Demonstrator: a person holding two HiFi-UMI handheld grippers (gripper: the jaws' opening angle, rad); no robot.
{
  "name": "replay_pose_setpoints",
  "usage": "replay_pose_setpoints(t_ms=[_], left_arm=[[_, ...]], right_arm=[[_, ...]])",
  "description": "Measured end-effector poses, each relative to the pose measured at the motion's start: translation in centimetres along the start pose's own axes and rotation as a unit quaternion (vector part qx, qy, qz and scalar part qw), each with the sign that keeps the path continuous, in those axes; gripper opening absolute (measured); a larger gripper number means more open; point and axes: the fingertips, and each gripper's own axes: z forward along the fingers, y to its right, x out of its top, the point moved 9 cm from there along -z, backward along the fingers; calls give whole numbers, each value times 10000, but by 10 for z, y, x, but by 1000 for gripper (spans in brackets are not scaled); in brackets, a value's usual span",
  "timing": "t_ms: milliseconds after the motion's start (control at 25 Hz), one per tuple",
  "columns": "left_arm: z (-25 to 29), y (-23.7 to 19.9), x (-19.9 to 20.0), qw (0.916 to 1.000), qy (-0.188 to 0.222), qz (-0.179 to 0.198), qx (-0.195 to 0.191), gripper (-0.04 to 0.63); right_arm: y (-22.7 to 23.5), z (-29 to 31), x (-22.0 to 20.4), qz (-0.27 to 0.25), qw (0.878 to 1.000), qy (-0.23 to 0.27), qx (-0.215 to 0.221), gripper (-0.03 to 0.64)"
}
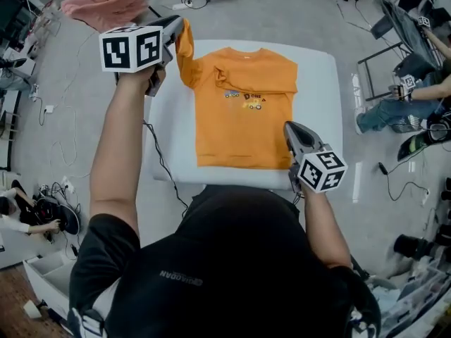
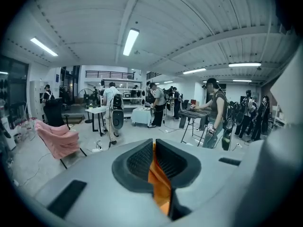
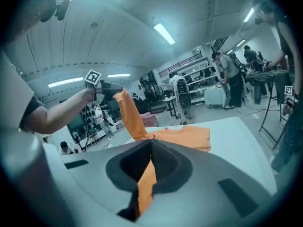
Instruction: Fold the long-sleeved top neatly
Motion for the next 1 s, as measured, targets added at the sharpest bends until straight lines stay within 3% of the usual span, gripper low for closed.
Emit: replay_pose_setpoints(t_ms=[480,1000], left_arm=[[108,94,-7,9938,-1003,462,-97,23],[234,180,-64,9748,-2063,636,-569,21]], right_arm=[[63,-38,5,134,9997,87,171,6],[113,-77,-13,329,9994,-77,-49,6]])
